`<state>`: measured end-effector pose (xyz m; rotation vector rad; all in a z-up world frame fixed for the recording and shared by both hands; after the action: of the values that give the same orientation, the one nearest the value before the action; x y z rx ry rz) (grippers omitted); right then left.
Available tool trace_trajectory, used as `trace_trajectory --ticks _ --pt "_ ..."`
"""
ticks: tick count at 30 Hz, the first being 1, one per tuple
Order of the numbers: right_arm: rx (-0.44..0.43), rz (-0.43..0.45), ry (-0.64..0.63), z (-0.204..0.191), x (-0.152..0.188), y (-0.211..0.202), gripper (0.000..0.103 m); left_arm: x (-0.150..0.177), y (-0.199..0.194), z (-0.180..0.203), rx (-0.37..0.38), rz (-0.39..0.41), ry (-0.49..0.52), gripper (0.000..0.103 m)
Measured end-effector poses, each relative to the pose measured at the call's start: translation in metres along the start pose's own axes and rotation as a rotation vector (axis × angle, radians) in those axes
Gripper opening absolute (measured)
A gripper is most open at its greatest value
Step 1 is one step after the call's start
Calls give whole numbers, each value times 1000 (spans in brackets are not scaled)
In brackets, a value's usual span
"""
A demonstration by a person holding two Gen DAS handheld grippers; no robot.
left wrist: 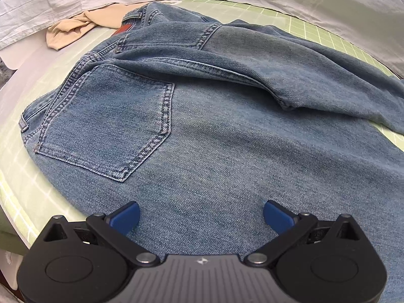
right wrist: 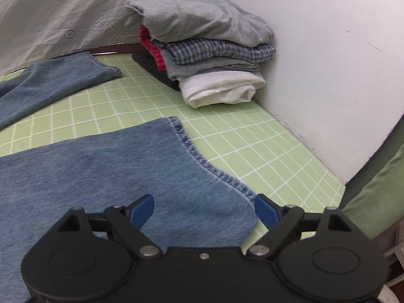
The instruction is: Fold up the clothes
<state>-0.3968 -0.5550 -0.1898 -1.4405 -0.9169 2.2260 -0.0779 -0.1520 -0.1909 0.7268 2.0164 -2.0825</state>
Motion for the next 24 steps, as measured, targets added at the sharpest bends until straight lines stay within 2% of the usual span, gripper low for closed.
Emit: trace_trajectory --ticks 5,11,15,18,24 --pt "-156 3 -104 -65 2 -22 90 3 0 -12 43 -1 82 103" --pt "-280 -60 -186 -132 21 -40 91 -31 -9 -54 41 71 24 103" --pt "-270 -73 -195 -158 25 -47 94 -60 -6 -90 19 101 -45 103" --pt "-252 -90 -148 -167 22 -46 96 -79 0 -116 13 109 -91 103" --pt "-231 -103 -76 -197 11 -45 100 -125 18 -149 11 127 -85 103"
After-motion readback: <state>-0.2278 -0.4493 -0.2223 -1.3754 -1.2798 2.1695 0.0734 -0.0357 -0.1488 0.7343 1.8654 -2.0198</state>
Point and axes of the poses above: each gripper's, at about its wrist camera, not at the fingertips, and y roughly the way its jaws point, z to its right, x to its underside, the point moved 3 cm from there along y, roughly the way its jaws point
